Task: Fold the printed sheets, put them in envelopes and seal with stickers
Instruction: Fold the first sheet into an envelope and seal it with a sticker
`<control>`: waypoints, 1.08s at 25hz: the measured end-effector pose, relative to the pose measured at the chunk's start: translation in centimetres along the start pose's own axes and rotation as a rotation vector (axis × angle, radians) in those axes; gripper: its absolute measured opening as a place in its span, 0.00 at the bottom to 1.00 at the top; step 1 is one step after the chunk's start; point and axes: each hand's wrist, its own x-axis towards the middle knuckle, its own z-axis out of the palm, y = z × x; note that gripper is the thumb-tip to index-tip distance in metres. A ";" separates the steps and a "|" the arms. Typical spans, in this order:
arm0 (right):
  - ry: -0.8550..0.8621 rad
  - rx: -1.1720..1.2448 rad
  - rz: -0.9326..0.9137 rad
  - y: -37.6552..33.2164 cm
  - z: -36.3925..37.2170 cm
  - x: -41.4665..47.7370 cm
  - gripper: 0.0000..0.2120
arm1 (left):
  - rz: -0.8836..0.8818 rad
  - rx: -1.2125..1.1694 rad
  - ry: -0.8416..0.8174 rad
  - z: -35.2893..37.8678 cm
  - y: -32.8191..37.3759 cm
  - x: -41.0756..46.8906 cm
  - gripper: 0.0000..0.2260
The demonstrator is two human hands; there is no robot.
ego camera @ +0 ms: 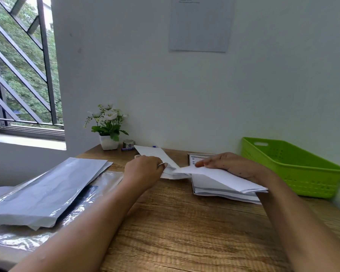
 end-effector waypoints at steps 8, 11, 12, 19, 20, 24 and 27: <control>-0.183 0.197 0.035 2.1 0.4 0.3 0.12 | 0.195 0.148 0.180 0.0 1.2 -0.6 0.12; -0.161 0.099 -0.024 2.6 0.7 1.0 0.11 | 0.123 -0.021 0.172 0.0 1.0 -0.5 0.12; -0.135 0.040 -0.055 2.8 0.8 1.2 0.10 | 0.125 -0.058 0.194 -0.1 0.9 -0.5 0.11; -0.093 0.146 -0.041 2.7 0.9 1.0 0.09 | 0.214 -0.278 0.234 0.1 0.5 -0.2 0.09; -0.063 0.107 -0.053 2.9 0.7 1.1 0.08 | 0.219 -0.303 0.246 0.2 0.4 -0.2 0.08; 0.058 0.018 -0.053 3.2 0.7 1.9 0.04 | 0.233 -0.386 0.257 0.3 0.5 -0.2 0.07; 0.219 -0.095 0.026 2.6 2.0 2.4 0.08 | 0.255 -0.393 0.237 0.1 1.0 -0.4 0.08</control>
